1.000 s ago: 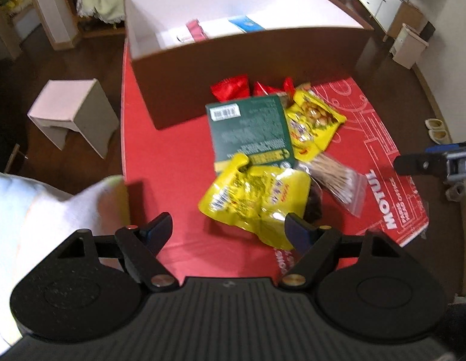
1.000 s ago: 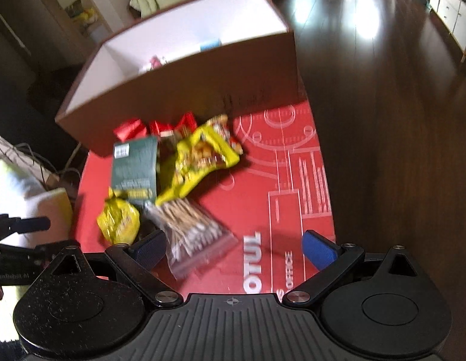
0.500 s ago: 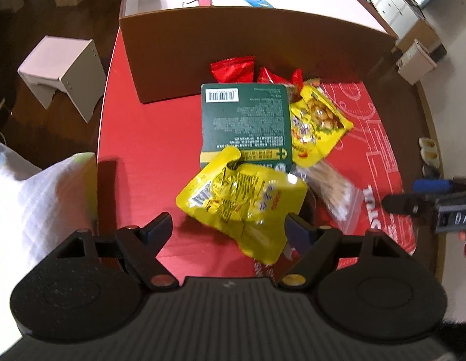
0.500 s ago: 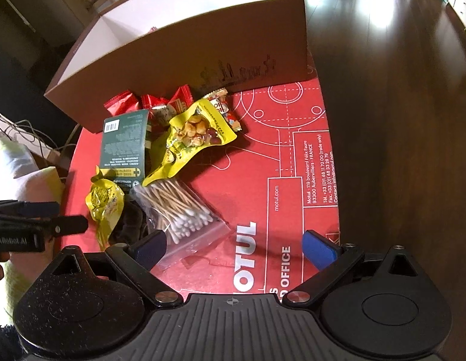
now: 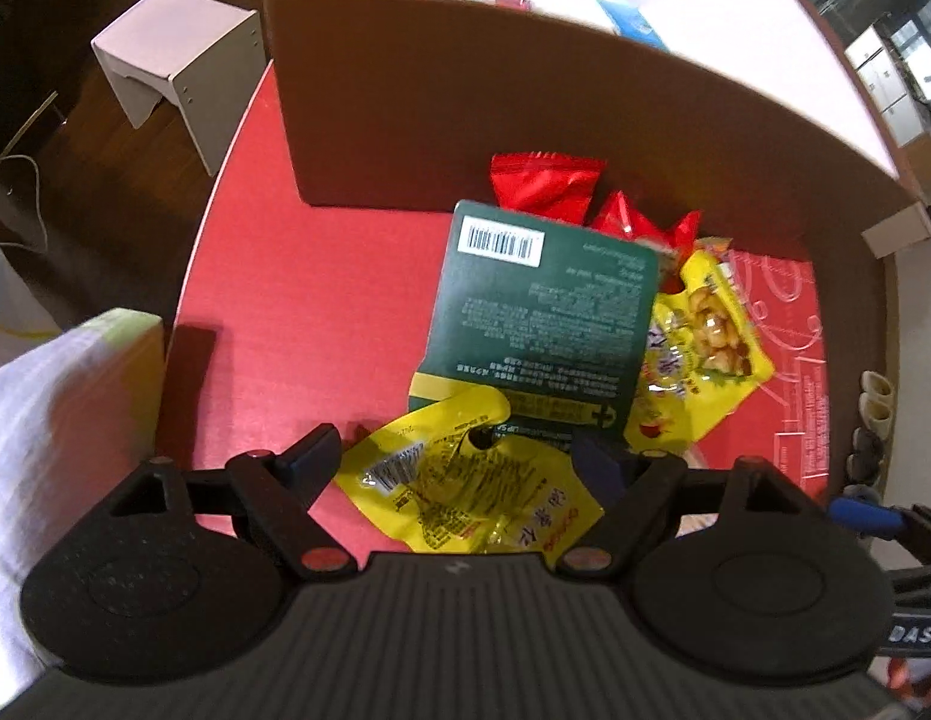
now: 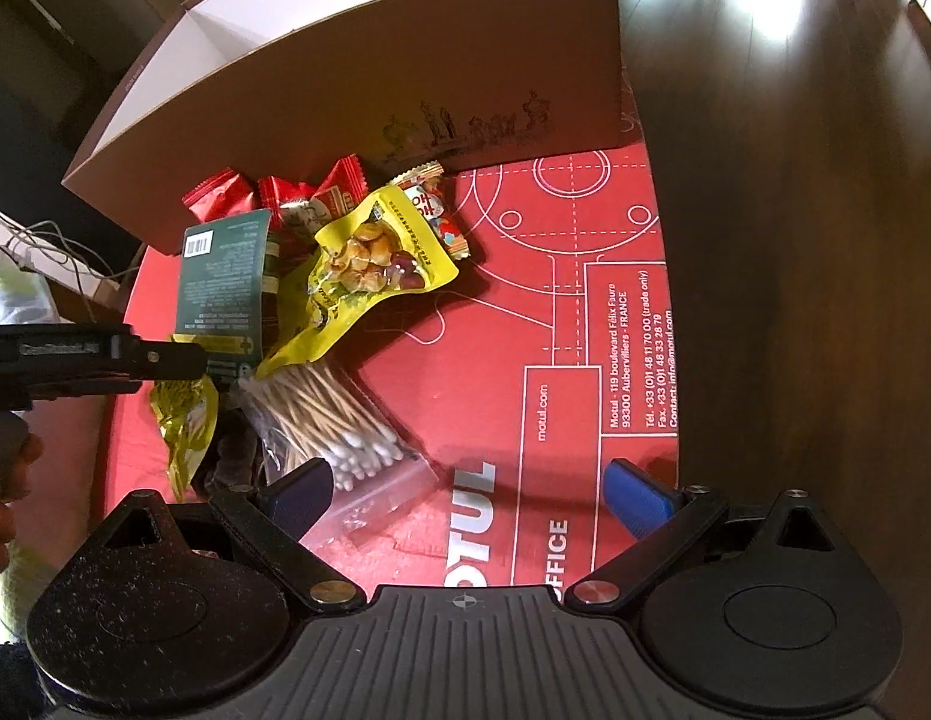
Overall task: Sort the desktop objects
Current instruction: 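Move the left tool to the yellow snack packet, then close the left tool on the yellow snack packet and lift it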
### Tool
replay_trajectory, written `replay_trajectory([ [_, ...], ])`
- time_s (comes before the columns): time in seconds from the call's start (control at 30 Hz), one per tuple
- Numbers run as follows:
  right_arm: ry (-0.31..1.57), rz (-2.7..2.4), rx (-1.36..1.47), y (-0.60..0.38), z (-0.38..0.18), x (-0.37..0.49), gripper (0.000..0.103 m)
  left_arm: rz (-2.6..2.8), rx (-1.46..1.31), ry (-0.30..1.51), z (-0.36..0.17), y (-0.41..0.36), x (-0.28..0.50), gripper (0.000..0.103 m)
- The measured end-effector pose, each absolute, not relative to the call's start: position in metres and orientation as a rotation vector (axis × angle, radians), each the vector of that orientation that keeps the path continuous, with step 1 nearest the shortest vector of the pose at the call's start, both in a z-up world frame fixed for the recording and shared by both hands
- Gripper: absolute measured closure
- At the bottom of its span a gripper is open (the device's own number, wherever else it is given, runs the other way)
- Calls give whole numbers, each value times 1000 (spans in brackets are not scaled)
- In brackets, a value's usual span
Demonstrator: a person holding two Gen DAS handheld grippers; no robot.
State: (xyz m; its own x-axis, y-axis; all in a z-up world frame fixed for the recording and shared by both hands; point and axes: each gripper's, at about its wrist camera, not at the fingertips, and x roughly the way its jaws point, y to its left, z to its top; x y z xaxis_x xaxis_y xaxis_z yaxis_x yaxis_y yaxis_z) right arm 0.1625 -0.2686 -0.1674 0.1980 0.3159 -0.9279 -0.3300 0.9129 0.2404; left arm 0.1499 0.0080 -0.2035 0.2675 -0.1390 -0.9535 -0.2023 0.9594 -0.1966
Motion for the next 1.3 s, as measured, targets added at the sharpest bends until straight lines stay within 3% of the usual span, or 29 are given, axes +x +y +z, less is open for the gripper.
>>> replay_trajectory([
  [0.13,1295,456,-15,-267,-168,165,4,36,-294,1322,-212,7,145,24],
  [0.2,1292,457,-15,-267,-168,166,4,24,-302,1314,-212,11,139,36],
  [0.27,1288,458,-15,-266,-168,166,4,11,-322,1313,-211,17,133,38],
  [0.57,1227,564,-12,-246,-158,152,4,-2,-341,1295,-198,37,102,36],
  [0.9,1160,645,-256,-210,-184,136,5,-37,-306,1279,-202,32,104,30],
  [0.93,1159,662,-282,-208,-188,135,6,-47,-285,1281,-202,31,105,30],
  [0.97,1157,678,-309,-206,-192,134,26,-60,-264,1282,-202,30,106,31],
  [1.0,1152,690,-329,-204,-194,133,32,-75,-242,1282,-201,28,106,31],
  [1.2,1141,710,-348,-212,-195,129,33,-276,30,1252,-185,12,101,30],
  [1.3,1147,711,-370,-217,-195,127,41,-389,282,1223,-184,-5,96,27],
])
